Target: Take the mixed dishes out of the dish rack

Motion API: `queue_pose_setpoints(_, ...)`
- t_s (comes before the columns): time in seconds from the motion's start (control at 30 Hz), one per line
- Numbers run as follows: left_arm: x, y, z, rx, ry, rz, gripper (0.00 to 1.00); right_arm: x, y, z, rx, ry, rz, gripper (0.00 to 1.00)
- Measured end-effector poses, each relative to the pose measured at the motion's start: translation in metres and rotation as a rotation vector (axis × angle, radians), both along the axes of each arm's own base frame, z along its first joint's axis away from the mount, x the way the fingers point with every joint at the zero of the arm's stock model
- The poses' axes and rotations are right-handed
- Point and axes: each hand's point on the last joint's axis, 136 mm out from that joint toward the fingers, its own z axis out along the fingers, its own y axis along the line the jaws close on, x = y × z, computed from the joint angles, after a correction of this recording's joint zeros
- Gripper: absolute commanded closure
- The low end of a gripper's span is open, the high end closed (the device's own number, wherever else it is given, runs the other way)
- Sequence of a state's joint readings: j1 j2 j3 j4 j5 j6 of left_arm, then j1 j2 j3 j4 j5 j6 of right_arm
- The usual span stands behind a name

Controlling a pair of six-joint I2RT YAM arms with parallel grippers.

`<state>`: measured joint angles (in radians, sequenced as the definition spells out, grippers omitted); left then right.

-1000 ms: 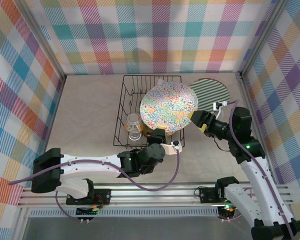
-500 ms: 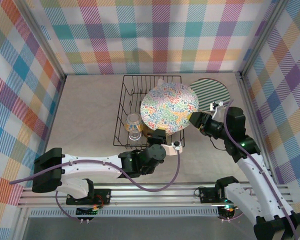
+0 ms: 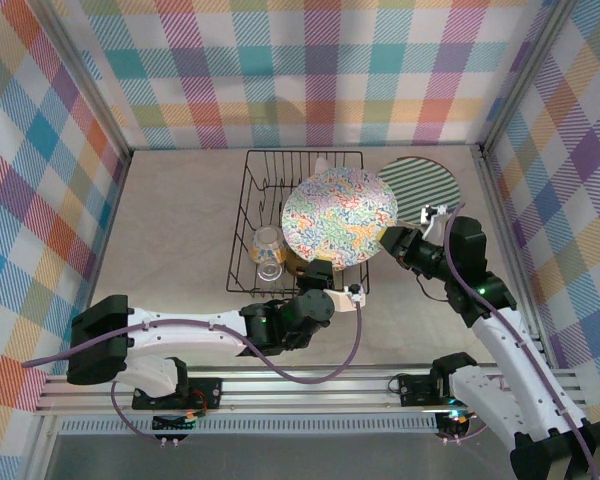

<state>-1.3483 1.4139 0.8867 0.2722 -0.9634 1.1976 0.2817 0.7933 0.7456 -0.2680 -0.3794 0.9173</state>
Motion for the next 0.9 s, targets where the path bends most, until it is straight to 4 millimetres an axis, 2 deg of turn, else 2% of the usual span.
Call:
queue_pose_setpoints(0.27, 0.0, 0.0, -0.002, 0.01, 0.002, -0.001, 1.0, 0.002, -0.003, -0.004, 0.019, 0.016, -0.042, 0.85)
queue_pose_setpoints(0.43, 0.0, 0.001, -0.003, 0.021, 0.002, 0.0, 1.0, 0.004, -0.002, -0.005, 0.049, 0.035, -0.061, 0.96)
queue_pose_setpoints(0.5, 0.0, 0.001, -0.003, 0.022, 0.0, 0.003, 0.88, 0.004, -0.003, -0.005, 0.058, 0.044, -0.07, 1.0)
queue_pose_setpoints(0.53, 0.0, 0.001, -0.003, 0.023, -0.001, 0.004, 0.8, 0.004, -0.003, -0.005, 0.062, 0.051, -0.075, 1.0)
queue_pose_setpoints(0.6, -0.001, 0.0, -0.002, 0.013, -0.003, 0.004, 0.52, 0.005, -0.003, -0.009, 0.059, 0.059, -0.082, 1.0)
queue_pose_setpoints(0.63, -0.001, 0.0, -0.001, 0.008, -0.006, 0.005, 0.33, 0.004, -0.004, -0.011, 0.057, 0.062, -0.085, 1.0)
queue_pose_setpoints(0.67, -0.001, 0.0, 0.001, -0.001, -0.008, 0.008, 0.18, 0.004, -0.004, -0.014, 0.052, 0.067, -0.089, 1.0)
queue_pose_setpoints(0.73, -0.001, 0.0, 0.003, -0.014, -0.012, 0.012, 0.0, 0.004, -0.007, -0.021, 0.036, 0.081, -0.102, 1.0)
queue_pose_setpoints(0.9, -0.002, -0.002, 0.01, -0.05, -0.021, 0.011, 0.0, 0.005, -0.013, -0.027, -0.003, 0.089, -0.13, 1.0)
